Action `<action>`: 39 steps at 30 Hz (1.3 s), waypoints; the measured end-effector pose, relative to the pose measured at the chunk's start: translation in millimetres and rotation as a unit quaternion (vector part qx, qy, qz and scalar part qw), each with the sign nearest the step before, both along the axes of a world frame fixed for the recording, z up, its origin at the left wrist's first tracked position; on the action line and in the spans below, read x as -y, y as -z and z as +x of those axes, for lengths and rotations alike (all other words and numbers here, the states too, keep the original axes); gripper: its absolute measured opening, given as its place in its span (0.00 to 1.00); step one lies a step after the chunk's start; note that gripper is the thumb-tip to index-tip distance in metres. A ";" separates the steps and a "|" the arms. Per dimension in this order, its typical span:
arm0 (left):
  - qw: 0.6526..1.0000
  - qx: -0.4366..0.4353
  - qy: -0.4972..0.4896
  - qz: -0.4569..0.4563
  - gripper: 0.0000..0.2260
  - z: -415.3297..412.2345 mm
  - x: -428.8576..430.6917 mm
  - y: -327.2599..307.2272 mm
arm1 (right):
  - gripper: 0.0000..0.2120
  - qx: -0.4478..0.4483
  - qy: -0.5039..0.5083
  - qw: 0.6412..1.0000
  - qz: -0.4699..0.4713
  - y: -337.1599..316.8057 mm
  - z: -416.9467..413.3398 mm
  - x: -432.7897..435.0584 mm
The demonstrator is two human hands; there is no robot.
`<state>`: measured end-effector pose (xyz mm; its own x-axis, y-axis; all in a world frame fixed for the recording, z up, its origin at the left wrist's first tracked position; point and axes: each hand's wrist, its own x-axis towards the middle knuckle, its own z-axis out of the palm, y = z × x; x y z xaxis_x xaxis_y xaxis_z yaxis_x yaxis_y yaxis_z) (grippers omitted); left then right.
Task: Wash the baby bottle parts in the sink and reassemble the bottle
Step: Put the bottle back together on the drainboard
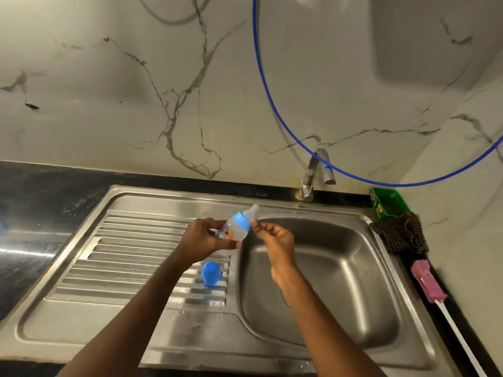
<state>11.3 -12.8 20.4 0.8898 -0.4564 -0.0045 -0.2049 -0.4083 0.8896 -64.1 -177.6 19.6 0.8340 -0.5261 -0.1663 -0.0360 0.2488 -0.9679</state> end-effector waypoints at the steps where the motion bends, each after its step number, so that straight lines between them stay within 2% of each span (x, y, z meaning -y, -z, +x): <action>1: 1.000 -0.017 0.005 -0.012 0.17 0.2 -5.2 -2.0 | 0.08 0.006 -0.002 1.000 0.012 -1.2 2.1 1.1; 4: 0.999 -0.023 -0.022 -0.026 0.14 1.7 -27.3 4.7 | 0.06 -0.016 -0.032 0.999 -0.033 2.0 11.6 -2.9; 7: 0.996 -0.028 -0.080 -0.018 0.13 3.4 -45.4 14.5 | 0.06 -0.106 -0.154 0.971 -0.150 19.9 21.0 -21.2; 10: 0.992 -0.023 -0.120 0.014 0.12 5.8 -57.7 22.2 | 0.22 -0.159 -0.330 0.883 -0.293 42.8 24.1 -40.6; 12: 0.990 -0.024 -0.133 0.027 0.15 8.7 -63.9 26.9 | 0.34 -0.166 -0.377 0.804 -0.428 55.1 24.4 -50.8; 13: 0.990 -0.027 -0.135 0.030 0.16 10.1 -66.1 29.3 | 0.36 -0.165 -0.381 0.778 -0.472 61.3 24.1 -54.5; 14: 0.990 -0.028 -0.135 0.032 0.16 10.9 -67.2 31.3 | 0.35 -0.159 -0.379 0.768 -0.492 67.0 23.5 -57.6; 16: 0.990 -0.031 -0.133 0.033 0.17 11.8 -67.1 35.9 | 0.29 -0.138 -0.354 0.787 -0.487 78.4 22.6 -59.9; 17: 0.991 -0.033 -0.127 0.032 0.18 12.1 -65.5 38.0 | 0.26 -0.133 -0.327 0.813 -0.463 80.2 22.1 -57.2; 21: 0.994 -0.039 -0.097 0.025 0.21 10.5 -52.8 44.0 | 0.24 -0.112 -0.161 0.956 -0.218 58.4 21.3 -24.6; 23: 0.995 -0.049 -0.080 0.018 0.25 7.1 -43.0 42.7 | 0.20 -0.073 -0.072 0.987 -0.120 42.1 20.4 -1.9; 25: 0.997 -0.056 -0.050 -0.004 0.25 3.8 -31.1 43.0 | 0.16 -0.035 -0.034 0.997 -0.063 28.4 18.7 18.6; 27: 0.997 -0.065 -0.027 -0.038 0.25 1.0 -19.1 41.6 | 0.15 -0.001 -0.033 0.999 -0.043 17.9 16.9 33.3; 32: 0.991 -0.090 0.023 -0.096 0.25 -8.9 12.9 29.4 | 0.14 0.033 -0.030 0.996 -0.082 6.4 9.4 60.1; 36: 0.984 -0.110 0.045 -0.132 0.17 -16.2 28.5 18.3 | 0.15 0.033 -0.013 0.994 -0.104 2.0 0.9 77.2; 39: 0.977 -0.128 0.064 -0.158 0.14 -22.0 40.4 10.5 | 0.16 0.027 -0.010 0.992 -0.120 -1.9 -5.4 86.0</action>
